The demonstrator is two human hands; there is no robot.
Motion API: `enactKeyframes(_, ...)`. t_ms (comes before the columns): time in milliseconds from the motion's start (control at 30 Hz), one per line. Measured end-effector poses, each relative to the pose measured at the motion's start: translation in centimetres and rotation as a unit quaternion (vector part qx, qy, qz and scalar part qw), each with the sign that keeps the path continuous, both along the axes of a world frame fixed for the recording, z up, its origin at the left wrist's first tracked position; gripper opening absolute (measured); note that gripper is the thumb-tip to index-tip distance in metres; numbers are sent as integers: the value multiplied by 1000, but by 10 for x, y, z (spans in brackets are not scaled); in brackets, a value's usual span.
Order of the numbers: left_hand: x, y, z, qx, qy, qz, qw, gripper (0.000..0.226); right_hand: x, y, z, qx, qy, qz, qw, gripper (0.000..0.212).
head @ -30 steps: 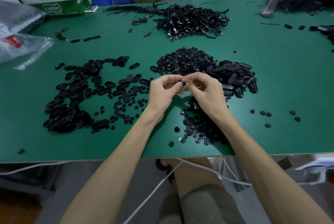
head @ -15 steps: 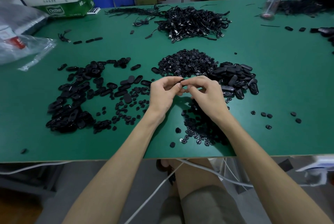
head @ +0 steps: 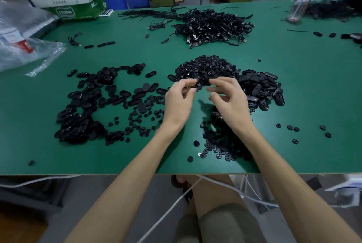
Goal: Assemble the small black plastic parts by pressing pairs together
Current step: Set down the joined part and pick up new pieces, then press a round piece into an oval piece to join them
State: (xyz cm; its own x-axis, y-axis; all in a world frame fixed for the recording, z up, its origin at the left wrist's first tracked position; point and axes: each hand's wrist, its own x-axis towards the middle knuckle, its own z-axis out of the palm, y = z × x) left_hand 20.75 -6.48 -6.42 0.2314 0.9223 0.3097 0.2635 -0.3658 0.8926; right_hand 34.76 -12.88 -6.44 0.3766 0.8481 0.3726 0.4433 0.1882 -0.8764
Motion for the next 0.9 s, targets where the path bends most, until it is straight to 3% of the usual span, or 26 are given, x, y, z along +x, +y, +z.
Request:
enactKeyframes(100, -27, 17, 11, 3, 73, 62, 995, 37, 5, 1, -3, -8, 16, -17, 1000, 53)
enactKeyframes(200, -75, 45, 21, 12, 264, 153, 952, 49, 7, 4, -8, -56, 2, 11, 998, 76)
enactKeyframes(300, -124, 65, 24, 24, 429, 230, 873, 39, 7, 6, -10, -68, -25, 33, 997, 76)
enactKeyframes(433, -154, 72, 19, 25, 525, 220, 822, 12, 9, 9, -12, -79, -101, 24, 991, 63)
enactKeyframes(767, -154, 72, 16, 106, 529, 255, 803, 17, 1, 19, -21, -182, -413, 112, 886, 78)
enactKeyframes(833, -148, 68, 21, 117, 484, 260, 827, 19, 0, 19, -20, -208, -429, 116, 871, 78)
enactKeyframes(900, -134, 61, 26, 111, 402, 229, 879, 21, -2, 18, -19, -220, -430, 115, 868, 77)
